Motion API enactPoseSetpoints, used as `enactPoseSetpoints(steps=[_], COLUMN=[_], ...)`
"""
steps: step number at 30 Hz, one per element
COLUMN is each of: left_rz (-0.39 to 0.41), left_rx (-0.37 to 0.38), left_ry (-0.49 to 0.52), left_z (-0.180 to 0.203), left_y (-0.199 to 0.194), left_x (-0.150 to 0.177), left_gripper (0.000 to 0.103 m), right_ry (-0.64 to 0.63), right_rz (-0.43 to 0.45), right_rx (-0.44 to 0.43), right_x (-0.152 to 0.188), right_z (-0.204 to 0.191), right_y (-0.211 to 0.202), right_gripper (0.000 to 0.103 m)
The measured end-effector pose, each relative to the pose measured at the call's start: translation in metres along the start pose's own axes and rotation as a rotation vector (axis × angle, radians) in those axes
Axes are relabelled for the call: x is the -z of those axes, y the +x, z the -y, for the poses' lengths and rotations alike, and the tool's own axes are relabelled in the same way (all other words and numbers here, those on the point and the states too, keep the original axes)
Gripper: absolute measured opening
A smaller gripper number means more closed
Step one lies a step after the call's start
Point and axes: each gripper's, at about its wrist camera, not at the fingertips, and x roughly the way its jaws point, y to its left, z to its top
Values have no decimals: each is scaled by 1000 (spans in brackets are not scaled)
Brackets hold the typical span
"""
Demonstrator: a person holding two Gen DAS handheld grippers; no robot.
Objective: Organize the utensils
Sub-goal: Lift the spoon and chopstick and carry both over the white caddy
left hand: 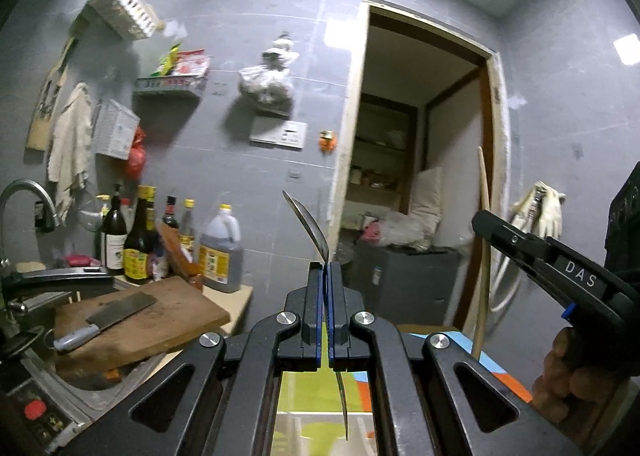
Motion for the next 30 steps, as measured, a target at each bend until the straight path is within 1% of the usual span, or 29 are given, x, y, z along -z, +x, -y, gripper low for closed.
enactPoseSetpoints(steps=[5, 8, 11, 19, 25, 30], left_rz=[-9, -19, -28, -45, -56, -69], left_rx=[-31, -39, -41, -71, -96, -109], left_ry=[-60, -89, -105, -48, 13, 41], left_z=[-30, -40, -42, -29, -15, -10], left_y=[12, 19, 23, 24, 22, 22], left_x=[9, 16, 22, 43, 60, 70], left_gripper=[0, 0, 0, 0, 0, 0], right_ry=[-1, -22, -26, -36, -43, -40], right_rz=[-16, -13, -13, -42, -67, -95], right_rx=[21, 39, 48, 49, 45, 45], right_x=[18, 27, 34, 51, 63, 69], right_z=[-4, -5, -3, 1, 4, 9], right_y=[18, 22, 24, 26, 21, 16], right_gripper=[5, 5, 5, 5, 5, 5])
